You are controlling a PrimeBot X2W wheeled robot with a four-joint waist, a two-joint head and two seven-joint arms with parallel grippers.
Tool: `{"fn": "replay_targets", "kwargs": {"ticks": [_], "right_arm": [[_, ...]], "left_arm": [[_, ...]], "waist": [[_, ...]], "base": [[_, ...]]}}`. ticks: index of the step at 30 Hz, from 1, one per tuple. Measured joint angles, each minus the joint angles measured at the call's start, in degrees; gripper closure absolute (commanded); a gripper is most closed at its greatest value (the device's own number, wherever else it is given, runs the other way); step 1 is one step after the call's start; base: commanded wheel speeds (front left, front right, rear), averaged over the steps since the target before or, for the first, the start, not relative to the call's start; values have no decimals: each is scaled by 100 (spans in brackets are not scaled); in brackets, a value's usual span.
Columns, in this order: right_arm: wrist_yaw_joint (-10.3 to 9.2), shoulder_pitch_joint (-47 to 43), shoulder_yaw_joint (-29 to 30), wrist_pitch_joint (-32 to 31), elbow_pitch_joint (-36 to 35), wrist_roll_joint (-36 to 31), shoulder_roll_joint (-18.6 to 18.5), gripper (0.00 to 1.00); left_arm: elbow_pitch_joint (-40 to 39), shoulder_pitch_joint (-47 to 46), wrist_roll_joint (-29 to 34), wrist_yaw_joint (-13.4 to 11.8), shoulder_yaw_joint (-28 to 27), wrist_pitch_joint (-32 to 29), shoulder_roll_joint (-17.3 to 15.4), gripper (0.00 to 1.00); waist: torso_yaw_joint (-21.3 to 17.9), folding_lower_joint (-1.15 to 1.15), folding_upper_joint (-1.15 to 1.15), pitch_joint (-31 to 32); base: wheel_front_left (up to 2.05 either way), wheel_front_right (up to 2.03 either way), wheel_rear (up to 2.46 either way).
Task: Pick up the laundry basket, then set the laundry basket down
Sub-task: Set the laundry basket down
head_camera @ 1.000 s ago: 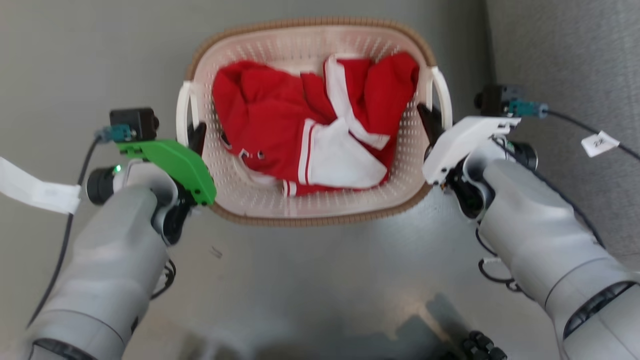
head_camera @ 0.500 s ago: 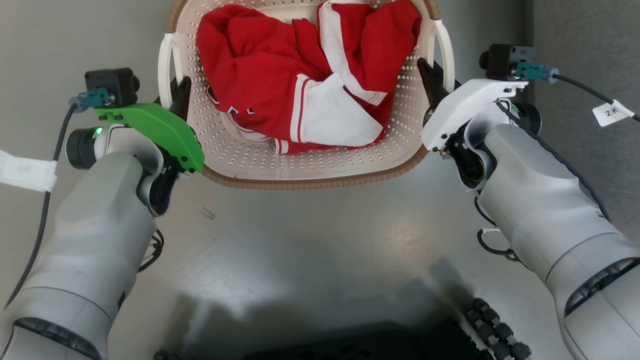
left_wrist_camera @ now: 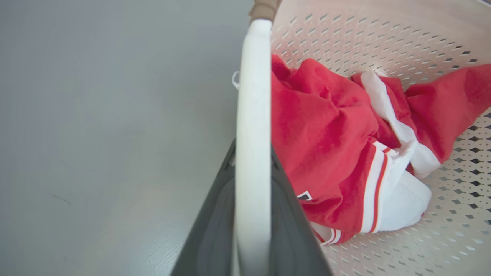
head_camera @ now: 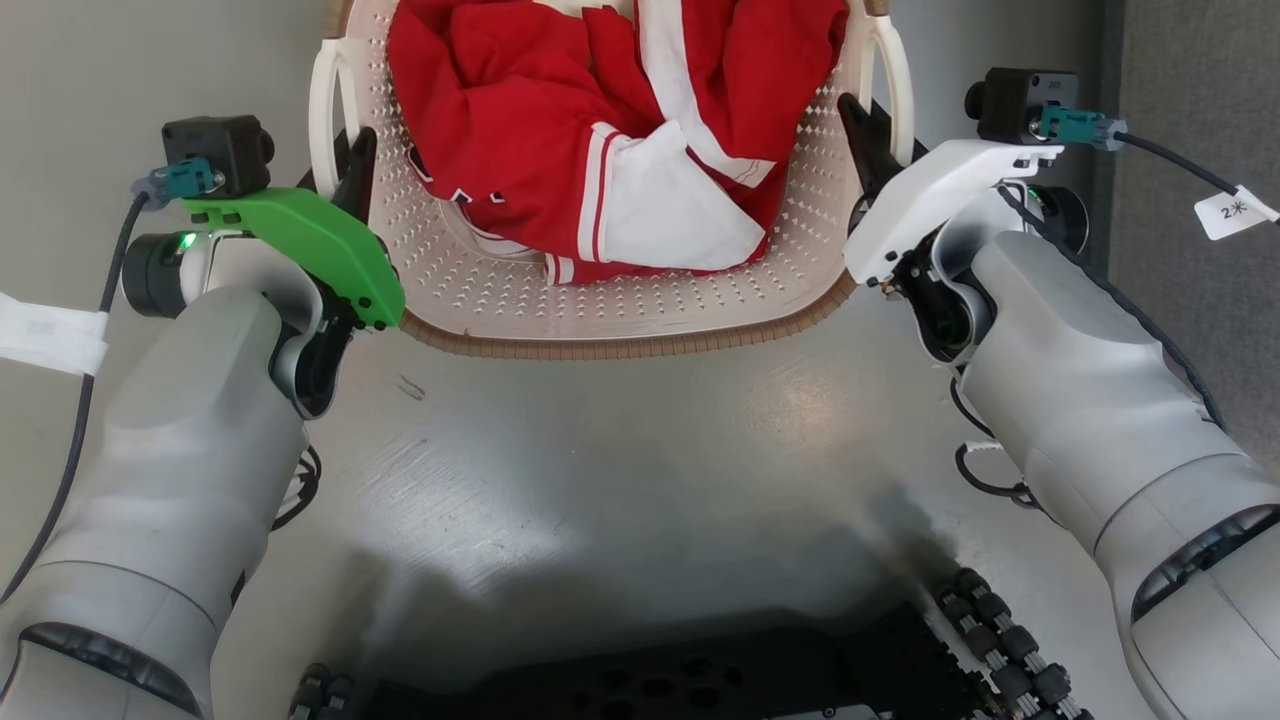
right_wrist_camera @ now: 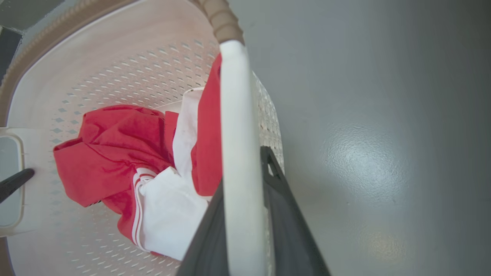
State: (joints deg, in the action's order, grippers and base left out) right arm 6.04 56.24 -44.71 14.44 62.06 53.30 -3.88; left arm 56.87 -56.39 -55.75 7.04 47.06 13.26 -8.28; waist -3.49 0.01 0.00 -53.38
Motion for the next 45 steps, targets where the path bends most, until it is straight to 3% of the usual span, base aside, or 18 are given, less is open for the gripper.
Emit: {"fn": "replay_targets", "kwargs": {"ticks": [18, 19, 21, 45], "right_arm": [[44, 1, 233, -2, -23, -134, 5, 100], [46, 1, 249, -1, -27, -138, 9, 69], [98, 1, 286, -1, -43, -136, 14, 0], [104, -49, 445, -1, -62, -200, 25, 0]], "left_arm": [[67, -10, 2, 1, 101, 81, 5, 100], [87, -12, -5, 1, 102, 92, 11, 100], [130, -12, -5, 2, 120, 92, 9, 0], [211, 2, -107, 35, 268, 99, -12, 0]], "waist": [[-7, -1, 0, -103], [-8, -1, 0, -106], [-10, -1, 0, -108], [-26, -1, 0, 198]], "base": [[0, 0, 0], [0, 0, 0], [0, 0, 0], [0, 0, 0]]}}
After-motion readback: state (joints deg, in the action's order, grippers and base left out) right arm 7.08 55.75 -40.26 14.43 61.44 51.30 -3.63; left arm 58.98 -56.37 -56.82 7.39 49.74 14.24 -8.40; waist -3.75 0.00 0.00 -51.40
